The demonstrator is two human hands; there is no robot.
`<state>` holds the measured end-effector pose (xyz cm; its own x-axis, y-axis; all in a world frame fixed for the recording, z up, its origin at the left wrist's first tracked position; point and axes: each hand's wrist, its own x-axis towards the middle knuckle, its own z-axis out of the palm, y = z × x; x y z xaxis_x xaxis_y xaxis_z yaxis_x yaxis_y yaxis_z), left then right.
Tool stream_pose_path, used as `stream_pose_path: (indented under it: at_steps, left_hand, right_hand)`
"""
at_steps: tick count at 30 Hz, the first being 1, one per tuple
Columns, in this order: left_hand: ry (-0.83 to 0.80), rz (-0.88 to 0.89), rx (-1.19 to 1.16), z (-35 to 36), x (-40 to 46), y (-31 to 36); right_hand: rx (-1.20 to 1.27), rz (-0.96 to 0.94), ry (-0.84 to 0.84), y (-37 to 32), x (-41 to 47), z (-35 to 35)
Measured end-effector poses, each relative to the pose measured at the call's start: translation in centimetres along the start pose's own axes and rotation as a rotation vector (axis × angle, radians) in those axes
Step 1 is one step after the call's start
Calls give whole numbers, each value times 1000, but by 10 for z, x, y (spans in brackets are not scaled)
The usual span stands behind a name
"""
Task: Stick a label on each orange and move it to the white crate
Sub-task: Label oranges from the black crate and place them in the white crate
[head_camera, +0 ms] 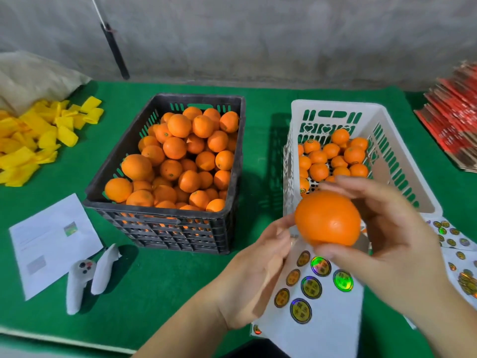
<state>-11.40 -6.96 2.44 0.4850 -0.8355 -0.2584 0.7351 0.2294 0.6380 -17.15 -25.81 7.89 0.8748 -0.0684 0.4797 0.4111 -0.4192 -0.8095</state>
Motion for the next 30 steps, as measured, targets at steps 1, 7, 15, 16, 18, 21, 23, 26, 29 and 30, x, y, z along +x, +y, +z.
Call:
stream_pose_path:
  at_steps: [1, 7, 15, 16, 18, 21, 23, 26, 29, 30]
  left_hand:
    - [4, -3, 25, -1, -2, 2]
    - [51, 74, 147, -10, -1, 7]
    - [121, 194, 422, -18, -2, 13]
    - [143, 220, 495, -21, -1, 15]
    - [149, 269, 591, -26, 0, 24]
    - [136, 333, 710, -32, 7, 42]
    - [137, 354, 721, -38, 16, 52]
    - [136, 355, 747, -53, 27, 74]
    - [131, 337, 927, -81, 38, 106]
    - [204, 362, 1054, -97, 46, 117]
  right_hand:
    - [23, 5, 31, 2, 3, -5]
    - [27, 39, -14, 10, 0, -8]
    - [42, 17, -19, 16, 11, -14]
    - [9, -4, 13, 21, 17, -20]
    - [-201, 25, 80, 35, 33, -35]
    - [-518, 344, 50, 52, 50, -49]
    - [-255, 485, -77, 58, 46, -37]
    - [288, 646, -189, 64, 30, -1]
    - [359, 631, -14, 72, 16, 26]
    - [383, 634, 62, 72, 13, 29]
